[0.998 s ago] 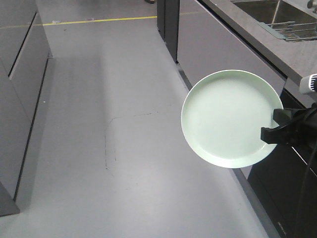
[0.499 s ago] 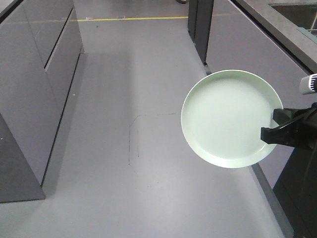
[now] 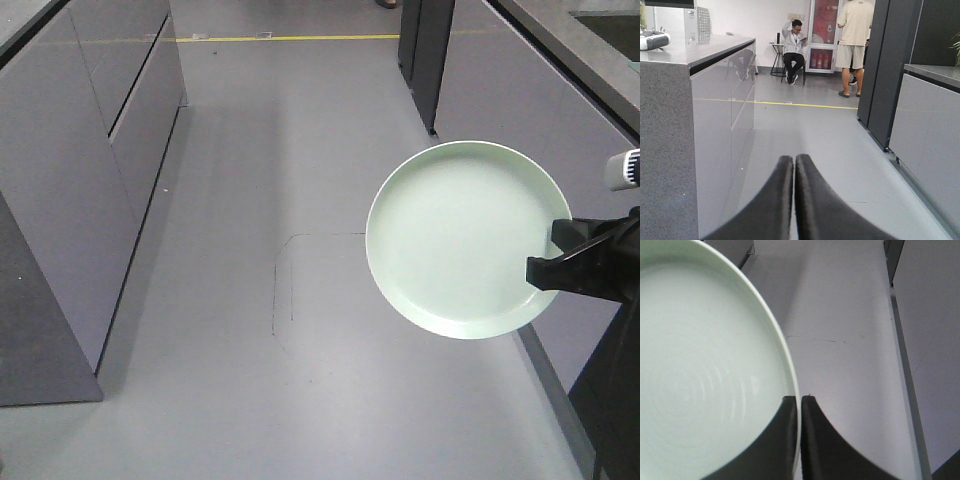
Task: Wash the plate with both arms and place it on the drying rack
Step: 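Drive the base away from the counter holding the plate in the right gripper, then drive along the aisle between grey cabinets carrying the plate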
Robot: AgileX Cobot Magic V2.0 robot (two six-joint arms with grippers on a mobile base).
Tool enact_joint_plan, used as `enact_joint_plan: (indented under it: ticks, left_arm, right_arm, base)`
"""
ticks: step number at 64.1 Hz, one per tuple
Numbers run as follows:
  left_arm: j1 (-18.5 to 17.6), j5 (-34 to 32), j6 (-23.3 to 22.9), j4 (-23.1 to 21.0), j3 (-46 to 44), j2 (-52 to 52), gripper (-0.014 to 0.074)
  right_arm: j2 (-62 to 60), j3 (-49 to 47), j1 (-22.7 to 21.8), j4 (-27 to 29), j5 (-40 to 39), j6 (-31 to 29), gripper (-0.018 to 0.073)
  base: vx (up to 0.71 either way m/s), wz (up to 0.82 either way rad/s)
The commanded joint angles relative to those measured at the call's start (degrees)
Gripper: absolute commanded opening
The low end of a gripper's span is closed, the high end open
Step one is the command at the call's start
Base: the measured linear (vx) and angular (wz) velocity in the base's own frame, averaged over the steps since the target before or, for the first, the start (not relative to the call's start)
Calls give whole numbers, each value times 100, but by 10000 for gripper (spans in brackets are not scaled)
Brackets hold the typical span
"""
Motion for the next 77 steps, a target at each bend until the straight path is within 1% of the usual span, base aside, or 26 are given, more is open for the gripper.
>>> enact_joint_plan:
  ticks: [1,77]
  left_arm:
    - [-43,-437,-4,-26,83,-93,-5]
    - [-43,-437,-4,-26,83,-93,-5]
  right_arm:
    - [-114,-166,-25,25,-386,-9,-9]
    - [-114,-166,-25,25,-386,-9,-9]
  base:
    - [6,3]
    - [11,3]
